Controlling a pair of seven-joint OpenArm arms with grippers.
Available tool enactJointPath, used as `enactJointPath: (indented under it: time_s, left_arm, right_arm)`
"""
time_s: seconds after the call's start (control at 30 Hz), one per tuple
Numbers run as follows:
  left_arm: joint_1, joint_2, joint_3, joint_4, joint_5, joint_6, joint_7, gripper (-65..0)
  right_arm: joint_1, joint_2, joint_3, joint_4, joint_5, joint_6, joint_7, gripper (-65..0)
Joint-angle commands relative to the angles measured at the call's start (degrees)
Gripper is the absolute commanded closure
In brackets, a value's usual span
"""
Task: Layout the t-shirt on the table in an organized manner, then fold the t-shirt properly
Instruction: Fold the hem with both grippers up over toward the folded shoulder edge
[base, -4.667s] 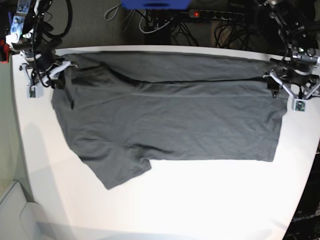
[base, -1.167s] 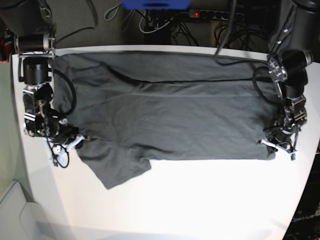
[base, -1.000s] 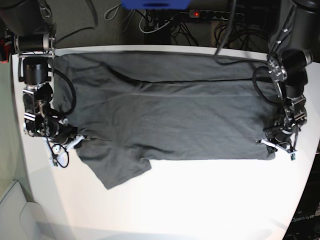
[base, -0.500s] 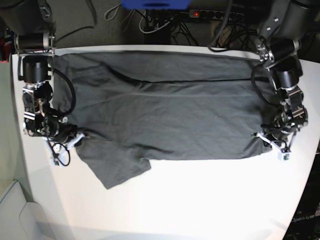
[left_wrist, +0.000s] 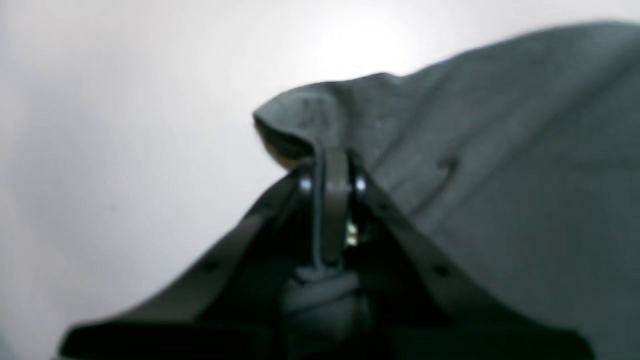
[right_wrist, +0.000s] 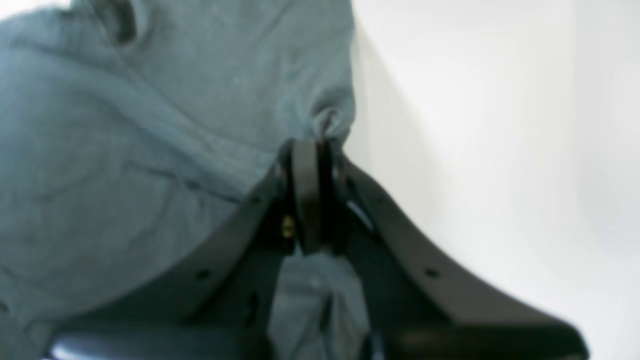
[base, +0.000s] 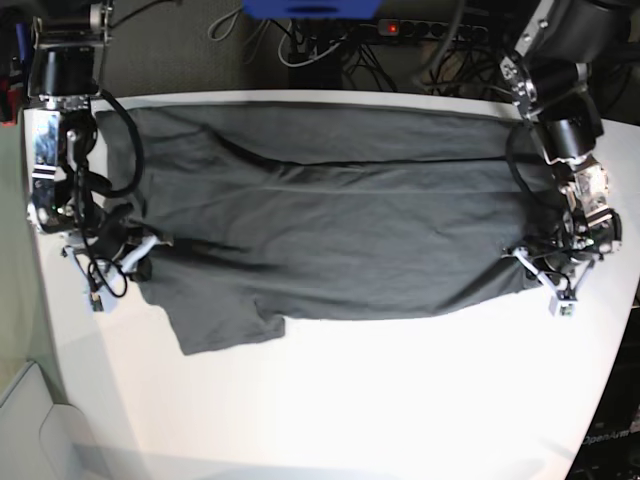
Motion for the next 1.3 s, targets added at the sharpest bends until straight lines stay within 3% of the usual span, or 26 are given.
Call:
enactJointPath:
  time_s: [0.0, 0.33, 0.7, 0.9, 1.27]
  left_arm:
    - [-1.2, -0.82, -0.03, 2.2, -0.5, -0.4, -0.31, -0.9]
    - [4.69, -0.11, -0.03, 16.18, -0.5, -1.02, 7.6, -0.9]
    - [12.34, 0.42, -0.03, 29.98, -0.5, -1.11, 13.84, -0.9]
    - [14.09, 0.24, -0.12, 33.32, 0.03, -7.0, 15.25, -0.9]
    - [16.56, -0.99, -5.21, 33.85, -0.14, -7.88, 16.65, -0.9]
  right_arm:
    - [0.95, 0.93, 0.67, 2.49, 0.5, 0.11, 1.6, 0.0]
    - [-7.93, 1.19, 3.22, 15.51, 0.5, 0.11, 1.6, 0.0]
    - [-15.41, 1.46, 5.69, 22.54, 0.5, 0.11, 2.04, 0.0]
    - [-18.66, 2.6, 5.69, 24.82, 0.5, 0.11, 2.13, 0.0]
    - [-21.82, 3.92, 5.77, 25.09, 0.32, 0.2, 2.22, 0.0]
